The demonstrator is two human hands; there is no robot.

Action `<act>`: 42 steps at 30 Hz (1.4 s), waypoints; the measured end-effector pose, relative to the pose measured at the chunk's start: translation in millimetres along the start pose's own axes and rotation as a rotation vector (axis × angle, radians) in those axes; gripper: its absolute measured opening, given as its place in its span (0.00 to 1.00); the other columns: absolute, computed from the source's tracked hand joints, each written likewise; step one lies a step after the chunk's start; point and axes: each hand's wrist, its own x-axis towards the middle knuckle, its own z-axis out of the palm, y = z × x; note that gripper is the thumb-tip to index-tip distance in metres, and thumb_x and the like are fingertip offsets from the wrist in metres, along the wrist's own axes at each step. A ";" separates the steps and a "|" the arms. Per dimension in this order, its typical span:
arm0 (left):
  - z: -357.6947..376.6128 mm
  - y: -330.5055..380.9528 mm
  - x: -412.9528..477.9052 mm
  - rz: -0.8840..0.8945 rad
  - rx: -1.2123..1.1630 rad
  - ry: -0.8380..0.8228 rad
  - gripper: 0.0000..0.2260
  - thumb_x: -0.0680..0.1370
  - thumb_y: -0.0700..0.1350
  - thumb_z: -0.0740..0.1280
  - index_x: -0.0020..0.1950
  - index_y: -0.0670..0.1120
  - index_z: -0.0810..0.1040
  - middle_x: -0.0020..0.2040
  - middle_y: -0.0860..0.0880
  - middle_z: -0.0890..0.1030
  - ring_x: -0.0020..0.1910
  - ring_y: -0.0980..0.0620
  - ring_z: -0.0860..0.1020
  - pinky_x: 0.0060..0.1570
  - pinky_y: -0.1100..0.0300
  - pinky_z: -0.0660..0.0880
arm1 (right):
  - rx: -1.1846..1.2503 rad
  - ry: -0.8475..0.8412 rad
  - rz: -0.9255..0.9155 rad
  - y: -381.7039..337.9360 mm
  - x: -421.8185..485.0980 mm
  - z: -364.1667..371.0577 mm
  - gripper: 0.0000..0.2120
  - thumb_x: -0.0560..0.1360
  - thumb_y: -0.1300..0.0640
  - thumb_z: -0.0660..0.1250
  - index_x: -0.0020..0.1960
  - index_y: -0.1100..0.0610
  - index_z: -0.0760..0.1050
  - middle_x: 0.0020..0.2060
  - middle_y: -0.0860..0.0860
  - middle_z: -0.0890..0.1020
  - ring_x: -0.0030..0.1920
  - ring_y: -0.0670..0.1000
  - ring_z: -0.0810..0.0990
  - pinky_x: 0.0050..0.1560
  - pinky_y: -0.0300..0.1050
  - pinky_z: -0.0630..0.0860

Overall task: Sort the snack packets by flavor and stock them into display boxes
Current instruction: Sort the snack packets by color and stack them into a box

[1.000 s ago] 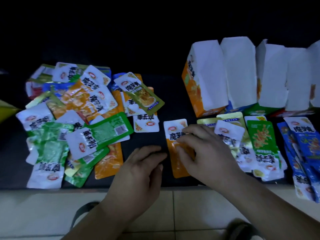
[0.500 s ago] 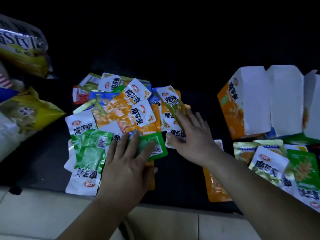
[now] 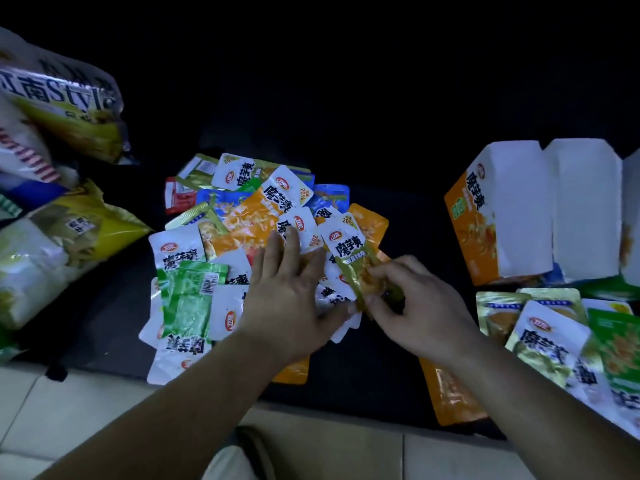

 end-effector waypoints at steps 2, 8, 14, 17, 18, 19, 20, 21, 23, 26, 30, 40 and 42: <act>8.6 7.1 -1.5 0.000 0.008 0.019 0.38 0.76 0.71 0.58 0.78 0.47 0.70 0.83 0.36 0.55 0.82 0.32 0.50 0.77 0.32 0.55 | 0.067 -0.033 0.050 1.7 4.1 -7.2 0.23 0.79 0.38 0.65 0.73 0.36 0.68 0.60 0.35 0.71 0.55 0.41 0.77 0.49 0.38 0.73; 9.3 12.1 -17.8 0.074 -0.100 0.142 0.26 0.75 0.54 0.73 0.71 0.46 0.76 0.81 0.40 0.64 0.82 0.36 0.57 0.78 0.34 0.56 | 0.031 0.031 0.066 0.5 5.2 -3.9 0.42 0.72 0.31 0.69 0.80 0.35 0.54 0.61 0.38 0.72 0.60 0.45 0.78 0.51 0.42 0.75; -20.5 -3.6 -25.4 -0.137 -0.022 0.187 0.27 0.68 0.54 0.79 0.66 0.50 0.80 0.62 0.48 0.80 0.59 0.39 0.76 0.53 0.44 0.72 | 0.088 0.068 0.090 8.2 8.3 -1.8 0.43 0.73 0.36 0.73 0.80 0.34 0.52 0.61 0.37 0.75 0.61 0.45 0.79 0.60 0.48 0.79; -31.9 -3.8 -24.7 -0.286 -0.184 0.149 0.25 0.72 0.53 0.78 0.67 0.52 0.79 0.59 0.51 0.83 0.55 0.43 0.81 0.50 0.51 0.75 | 0.142 0.062 0.136 9.2 11.0 -6.0 0.46 0.72 0.40 0.76 0.81 0.36 0.52 0.58 0.35 0.77 0.59 0.45 0.80 0.63 0.51 0.79; -36.0 -0.4 -23.5 -0.343 -0.267 0.141 0.23 0.74 0.53 0.77 0.67 0.53 0.78 0.58 0.51 0.83 0.54 0.44 0.82 0.47 0.55 0.74 | 0.127 0.060 0.133 8.0 10.5 -5.5 0.45 0.72 0.39 0.76 0.81 0.36 0.53 0.59 0.35 0.77 0.60 0.45 0.80 0.62 0.50 0.79; -39.9 4.1 -22.4 -0.373 -0.315 0.148 0.21 0.75 0.52 0.75 0.67 0.53 0.77 0.56 0.51 0.84 0.52 0.45 0.82 0.43 0.57 0.73 | 0.104 0.064 0.125 7.0 9.4 -4.0 0.44 0.73 0.39 0.75 0.81 0.36 0.53 0.61 0.37 0.77 0.61 0.46 0.80 0.62 0.50 0.79; -41.7 8.0 -20.4 -0.372 -0.346 0.158 0.18 0.77 0.53 0.74 0.65 0.53 0.77 0.53 0.51 0.84 0.48 0.46 0.83 0.40 0.58 0.73 | 0.085 0.070 0.114 6.0 8.0 -2.7 0.43 0.73 0.39 0.74 0.81 0.35 0.54 0.62 0.39 0.77 0.62 0.47 0.80 0.61 0.50 0.79; -43.2 12.4 -18.2 -0.372 -0.397 0.156 0.15 0.77 0.55 0.72 0.62 0.53 0.77 0.48 0.52 0.84 0.44 0.47 0.82 0.37 0.58 0.73 | 0.074 0.073 0.104 5.7 6.9 -2.1 0.42 0.74 0.39 0.74 0.81 0.35 0.54 0.62 0.40 0.77 0.62 0.47 0.80 0.60 0.51 0.80; -46.1 19.7 -9.7 -0.412 -0.536 0.108 0.16 0.76 0.60 0.72 0.57 0.52 0.75 0.41 0.55 0.81 0.37 0.51 0.81 0.34 0.57 0.75 | 0.065 0.074 0.092 6.5 6.9 -1.5 0.41 0.74 0.40 0.74 0.80 0.36 0.55 0.59 0.39 0.76 0.61 0.48 0.80 0.59 0.50 0.80; -41.5 23.3 7.0 -0.451 -0.668 0.033 0.14 0.76 0.51 0.76 0.53 0.51 0.72 0.41 0.52 0.83 0.37 0.50 0.84 0.37 0.50 0.80 | 0.085 0.073 0.099 6.3 7.5 -3.6 0.41 0.74 0.41 0.75 0.80 0.36 0.57 0.57 0.37 0.75 0.60 0.46 0.80 0.58 0.47 0.79; -41.3 21.4 1.3 -0.537 -0.917 0.117 0.11 0.78 0.42 0.74 0.52 0.53 0.74 0.44 0.49 0.84 0.38 0.48 0.84 0.38 0.48 0.80 | 0.119 0.120 0.130 3.9 9.8 -2.1 0.32 0.73 0.42 0.76 0.74 0.37 0.68 0.57 0.36 0.78 0.56 0.44 0.80 0.54 0.45 0.78; -63.2 2.7 -45.6 -0.604 -1.163 0.391 0.05 0.81 0.44 0.70 0.56 0.51 0.83 0.40 0.43 0.85 0.34 0.53 0.80 0.30 0.67 0.74 | 0.600 0.260 0.116 -27.7 8.6 -49.0 0.05 0.77 0.56 0.74 0.47 0.49 0.79 0.42 0.47 0.85 0.45 0.45 0.84 0.42 0.33 0.77; -71.8 7.1 -43.0 -0.536 -1.159 0.342 0.05 0.81 0.44 0.70 0.53 0.52 0.86 0.42 0.51 0.87 0.40 0.58 0.84 0.36 0.68 0.78 | 0.594 0.211 0.052 -38.9 0.3 -64.9 0.03 0.77 0.55 0.74 0.47 0.50 0.80 0.44 0.47 0.85 0.47 0.46 0.84 0.47 0.40 0.80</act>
